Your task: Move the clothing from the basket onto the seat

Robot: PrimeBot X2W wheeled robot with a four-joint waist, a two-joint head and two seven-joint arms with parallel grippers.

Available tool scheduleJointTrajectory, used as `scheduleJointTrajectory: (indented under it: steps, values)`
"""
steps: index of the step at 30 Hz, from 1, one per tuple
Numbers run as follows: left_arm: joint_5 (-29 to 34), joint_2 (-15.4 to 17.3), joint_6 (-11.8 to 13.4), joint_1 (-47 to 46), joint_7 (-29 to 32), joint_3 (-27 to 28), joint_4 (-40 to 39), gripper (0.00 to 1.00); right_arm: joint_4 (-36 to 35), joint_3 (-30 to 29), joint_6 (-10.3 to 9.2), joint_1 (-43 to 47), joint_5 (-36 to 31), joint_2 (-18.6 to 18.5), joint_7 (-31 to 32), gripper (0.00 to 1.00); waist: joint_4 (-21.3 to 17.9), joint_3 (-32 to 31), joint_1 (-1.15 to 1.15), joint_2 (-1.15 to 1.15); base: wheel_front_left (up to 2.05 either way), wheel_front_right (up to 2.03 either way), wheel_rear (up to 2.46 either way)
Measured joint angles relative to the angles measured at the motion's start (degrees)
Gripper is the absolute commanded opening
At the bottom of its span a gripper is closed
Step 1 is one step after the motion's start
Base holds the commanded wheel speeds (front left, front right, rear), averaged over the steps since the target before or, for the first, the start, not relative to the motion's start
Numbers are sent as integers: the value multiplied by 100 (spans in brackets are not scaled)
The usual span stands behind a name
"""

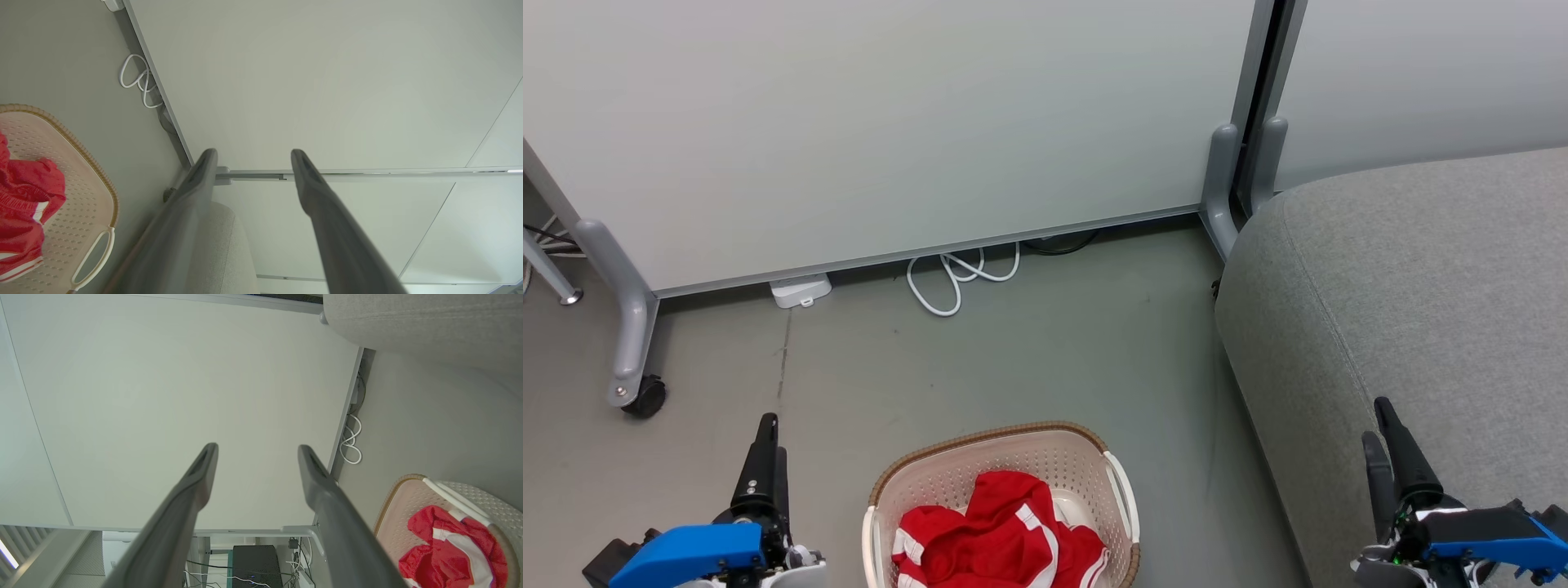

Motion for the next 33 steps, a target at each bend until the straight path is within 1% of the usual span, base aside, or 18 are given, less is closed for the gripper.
scheduleJointTrajectory:
  steps: [3, 15, 20, 21, 26, 33]
  values:
    - [352, 1, 51, -7, -74, -29, -36, 100, 4, -2, 0, -4, -432, -1, -76, 100, 5, 3, 0, 0, 0, 0, 0]
    - [2201, 12, 322, -66, -355, -298, -204, 100, -34, 40, 0, -67, -2320, -1, -356, 100, 35, 22, 0, 0, 0, 0, 0]
    - [2934, 103, 372, -71, -457, -461, -201, 100, -51, 71, 0, -85, -3017, -2, -449, 100, 57, 18, 0, 0, 0, 0, 0]
    - [3197, 132, 396, -85, -500, -519, -203, 100, -60, 89, 0, -115, -3259, -2, -492, 100, 66, 16, 0, 0, 0, 0, 0]
    - [3730, 190, 431, -92, -602, -655, -213, 100, -85, 153, 0, -138, -3783, -3, -547, 100, 81, 14, 0, 0, 0, 0, 0]
    - [4319, 235, 510, -121, -734, -778, -211, 100, -111, 243, 1, -183, -4399, -4, -598, 100, 97, 24, 0, 0, 0, 0, 0]
